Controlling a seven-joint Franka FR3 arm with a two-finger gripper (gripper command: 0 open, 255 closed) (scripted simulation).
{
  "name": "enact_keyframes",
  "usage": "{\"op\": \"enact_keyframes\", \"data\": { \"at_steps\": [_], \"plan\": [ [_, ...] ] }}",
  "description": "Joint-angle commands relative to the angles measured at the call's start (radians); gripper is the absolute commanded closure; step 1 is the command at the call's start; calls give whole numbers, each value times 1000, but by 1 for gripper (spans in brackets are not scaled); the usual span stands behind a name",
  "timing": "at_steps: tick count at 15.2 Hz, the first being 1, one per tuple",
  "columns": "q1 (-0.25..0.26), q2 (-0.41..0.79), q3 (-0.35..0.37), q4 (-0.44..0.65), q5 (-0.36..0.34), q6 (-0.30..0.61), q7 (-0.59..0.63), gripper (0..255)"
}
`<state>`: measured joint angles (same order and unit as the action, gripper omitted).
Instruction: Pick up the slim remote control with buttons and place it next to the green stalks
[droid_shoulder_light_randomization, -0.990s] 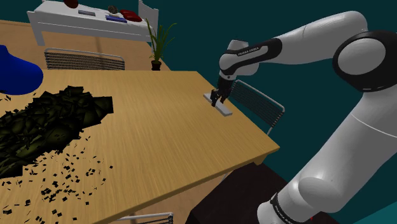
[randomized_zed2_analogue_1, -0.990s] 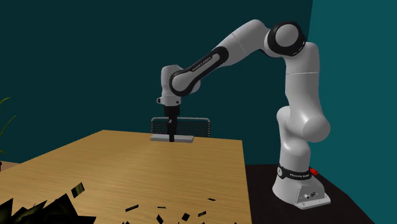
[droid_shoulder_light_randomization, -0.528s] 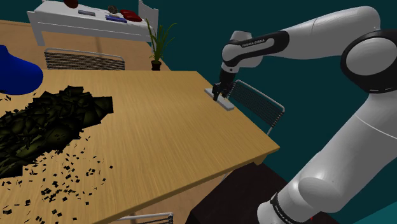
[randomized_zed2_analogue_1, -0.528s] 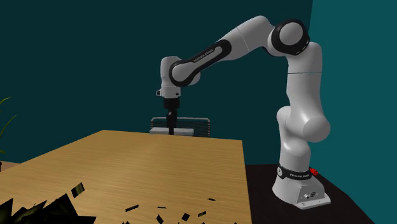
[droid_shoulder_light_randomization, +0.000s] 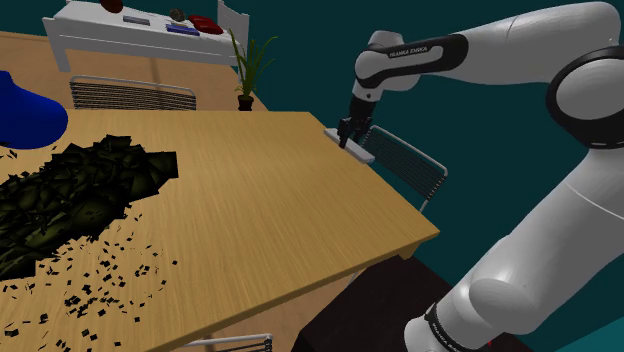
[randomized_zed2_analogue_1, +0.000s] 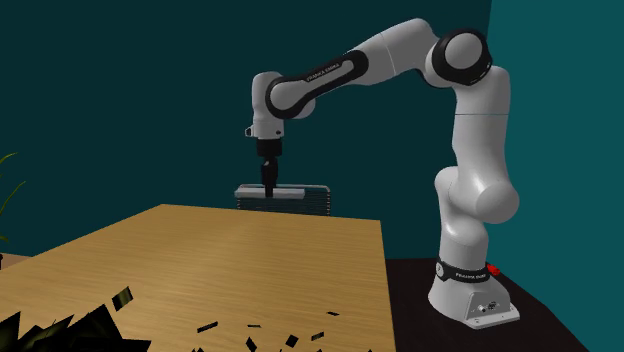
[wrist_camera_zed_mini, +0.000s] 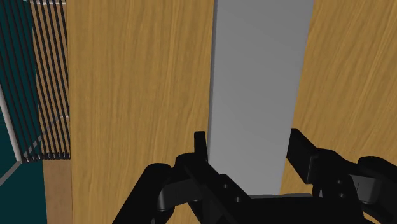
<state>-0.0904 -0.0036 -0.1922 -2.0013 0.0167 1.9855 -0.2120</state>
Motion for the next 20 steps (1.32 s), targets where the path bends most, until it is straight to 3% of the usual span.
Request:
{"op": "enact_keyframes", "data": {
  "at_steps": [1,20],
  "plan": [
    [0,-6,0,21,-1,-27,2,255],
    [1,-26,1,254,-6,-279,8,255]
  ]
}}
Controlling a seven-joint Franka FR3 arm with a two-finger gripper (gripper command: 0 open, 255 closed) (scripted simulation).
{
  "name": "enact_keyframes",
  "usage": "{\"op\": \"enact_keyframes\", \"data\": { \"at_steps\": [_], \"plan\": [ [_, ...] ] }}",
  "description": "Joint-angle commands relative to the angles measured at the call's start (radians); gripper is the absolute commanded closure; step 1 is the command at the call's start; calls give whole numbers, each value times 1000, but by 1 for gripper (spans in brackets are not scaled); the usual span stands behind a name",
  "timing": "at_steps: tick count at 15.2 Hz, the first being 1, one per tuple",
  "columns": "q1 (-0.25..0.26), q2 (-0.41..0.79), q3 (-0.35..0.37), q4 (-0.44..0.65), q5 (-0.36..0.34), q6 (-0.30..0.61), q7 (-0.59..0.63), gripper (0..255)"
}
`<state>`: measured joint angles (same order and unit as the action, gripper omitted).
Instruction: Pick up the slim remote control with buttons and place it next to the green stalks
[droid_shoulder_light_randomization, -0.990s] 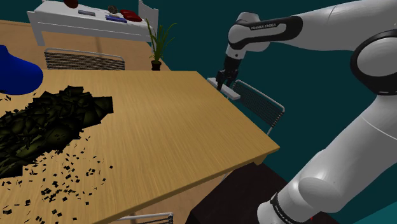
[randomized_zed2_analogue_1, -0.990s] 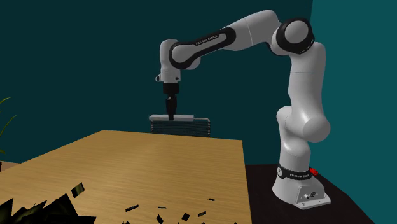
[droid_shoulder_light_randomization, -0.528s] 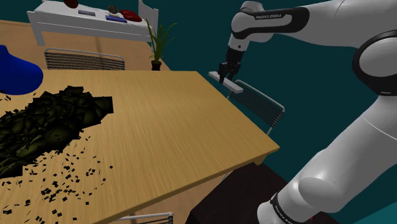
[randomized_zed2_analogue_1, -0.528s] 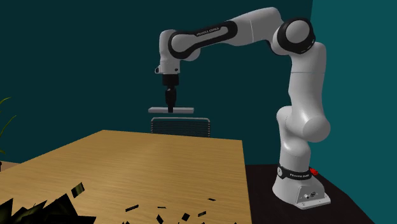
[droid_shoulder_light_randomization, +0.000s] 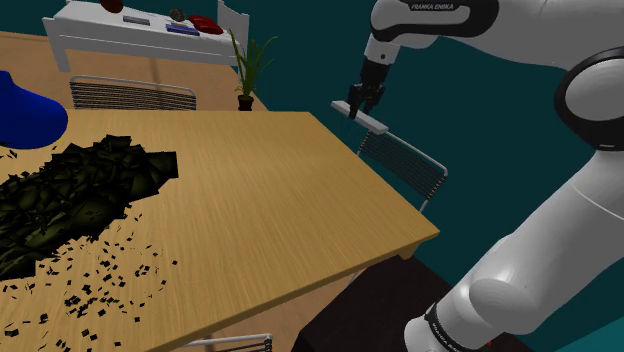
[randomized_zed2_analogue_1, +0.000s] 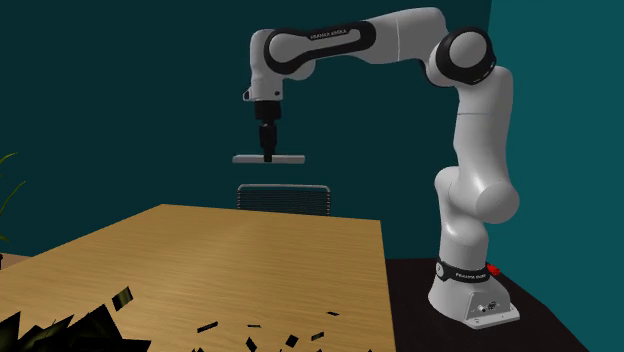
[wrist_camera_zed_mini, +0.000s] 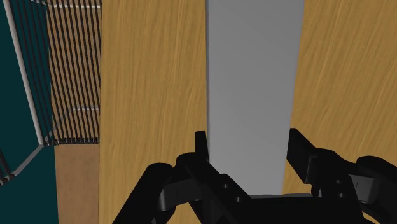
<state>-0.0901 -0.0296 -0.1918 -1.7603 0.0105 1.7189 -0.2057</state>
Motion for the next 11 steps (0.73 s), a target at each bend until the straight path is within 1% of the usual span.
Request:
{"op": "enact_keyframes", "data": {
  "at_steps": [1,11],
  "plan": [
    [1,2,1,28,0,-27,2,255],
    [-1,28,-1,195,5,-168,0,255]
  ]
}}
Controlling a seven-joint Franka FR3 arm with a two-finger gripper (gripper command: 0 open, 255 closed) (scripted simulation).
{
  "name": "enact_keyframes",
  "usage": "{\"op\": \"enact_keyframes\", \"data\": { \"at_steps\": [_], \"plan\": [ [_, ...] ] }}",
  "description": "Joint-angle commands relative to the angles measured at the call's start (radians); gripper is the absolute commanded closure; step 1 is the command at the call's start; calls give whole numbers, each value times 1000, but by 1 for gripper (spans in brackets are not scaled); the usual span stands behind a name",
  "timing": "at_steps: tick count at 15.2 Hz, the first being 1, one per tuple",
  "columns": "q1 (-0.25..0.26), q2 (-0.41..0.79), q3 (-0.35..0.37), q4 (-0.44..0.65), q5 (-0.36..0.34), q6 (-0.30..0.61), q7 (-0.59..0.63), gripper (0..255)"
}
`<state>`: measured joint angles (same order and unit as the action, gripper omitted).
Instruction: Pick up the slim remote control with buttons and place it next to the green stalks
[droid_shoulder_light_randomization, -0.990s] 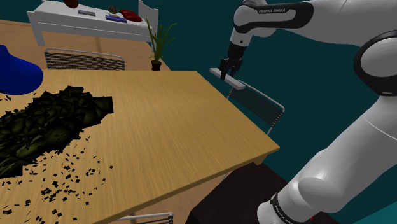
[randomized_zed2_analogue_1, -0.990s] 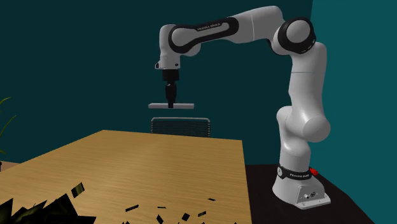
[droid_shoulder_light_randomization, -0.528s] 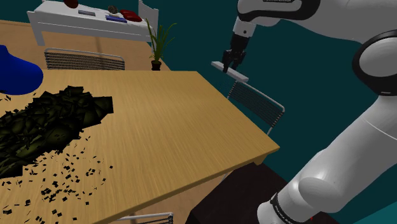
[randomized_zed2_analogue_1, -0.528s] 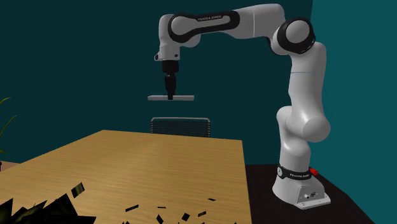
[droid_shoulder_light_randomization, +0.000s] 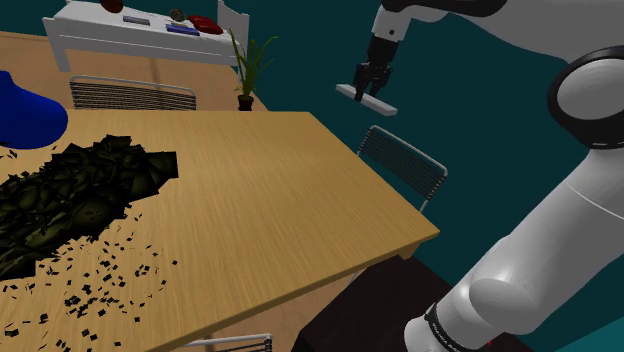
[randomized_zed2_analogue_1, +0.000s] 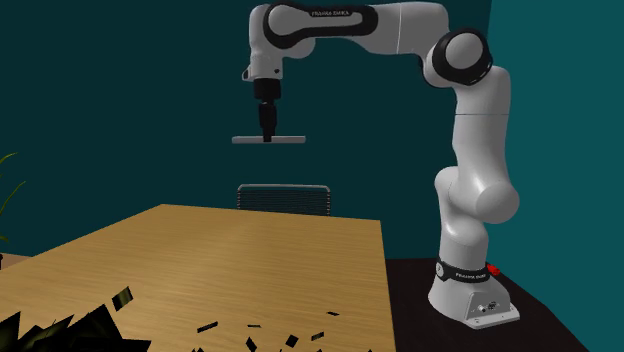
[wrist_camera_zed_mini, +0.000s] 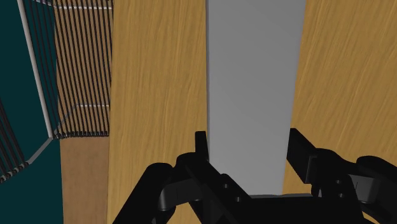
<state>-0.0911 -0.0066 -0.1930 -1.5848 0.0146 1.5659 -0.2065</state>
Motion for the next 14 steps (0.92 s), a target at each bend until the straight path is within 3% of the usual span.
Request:
{"op": "enact_keyframes", "data": {
  "at_steps": [1,14],
  "plan": [
    [0,9,0,38,2,-30,0,255],
    [-10,98,-7,334,20,-238,-8,255]
  ]
}}
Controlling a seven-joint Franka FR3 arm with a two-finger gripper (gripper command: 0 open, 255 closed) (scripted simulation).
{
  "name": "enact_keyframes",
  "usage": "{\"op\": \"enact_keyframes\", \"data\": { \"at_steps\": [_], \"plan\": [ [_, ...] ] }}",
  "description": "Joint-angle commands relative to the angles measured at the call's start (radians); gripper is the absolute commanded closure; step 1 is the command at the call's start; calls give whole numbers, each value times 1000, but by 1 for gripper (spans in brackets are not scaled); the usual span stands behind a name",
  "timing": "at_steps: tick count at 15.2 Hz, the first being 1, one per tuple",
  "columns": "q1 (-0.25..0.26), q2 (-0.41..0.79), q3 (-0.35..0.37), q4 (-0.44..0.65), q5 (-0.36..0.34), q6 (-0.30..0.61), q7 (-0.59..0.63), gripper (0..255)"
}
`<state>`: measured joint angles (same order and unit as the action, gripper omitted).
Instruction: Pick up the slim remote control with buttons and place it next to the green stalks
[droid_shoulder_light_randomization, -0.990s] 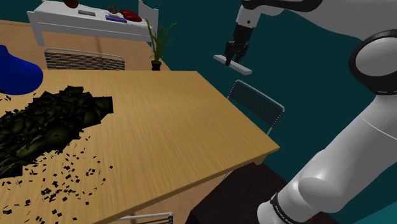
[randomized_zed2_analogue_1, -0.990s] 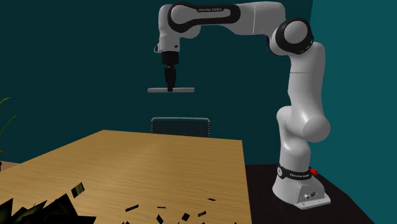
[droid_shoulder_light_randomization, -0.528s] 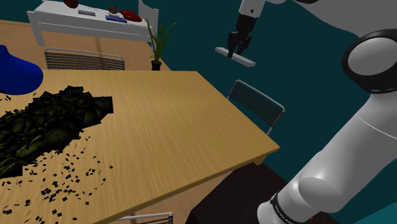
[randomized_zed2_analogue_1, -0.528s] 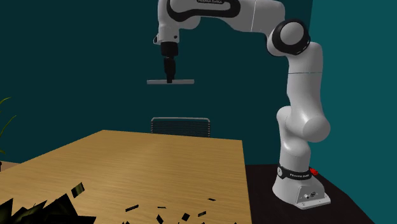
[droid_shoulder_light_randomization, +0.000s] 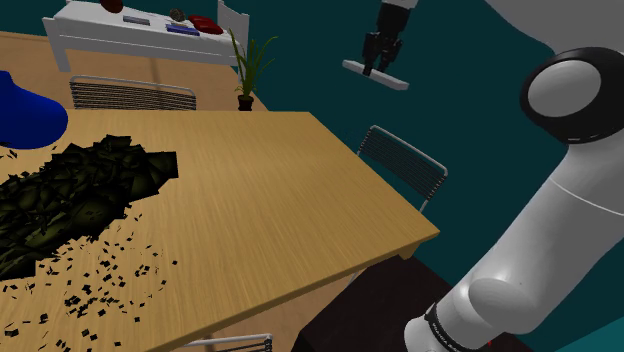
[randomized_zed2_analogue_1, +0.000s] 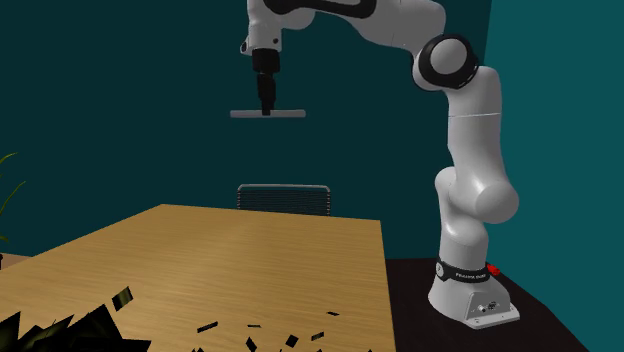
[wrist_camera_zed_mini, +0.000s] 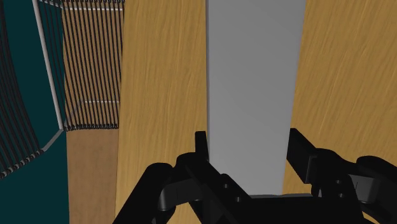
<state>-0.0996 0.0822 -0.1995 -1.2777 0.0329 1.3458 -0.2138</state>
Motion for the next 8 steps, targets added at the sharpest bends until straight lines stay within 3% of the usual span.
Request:
{"op": "enact_keyframes", "data": {
  "at_steps": [1,5,8],
  "plan": [
    [-3,19,-2,55,4,-36,-2,255],
    [-11,67,-6,178,16,-112,-7,255],
    [39,4,28,95,0,-90,70,255]
  ]
}}
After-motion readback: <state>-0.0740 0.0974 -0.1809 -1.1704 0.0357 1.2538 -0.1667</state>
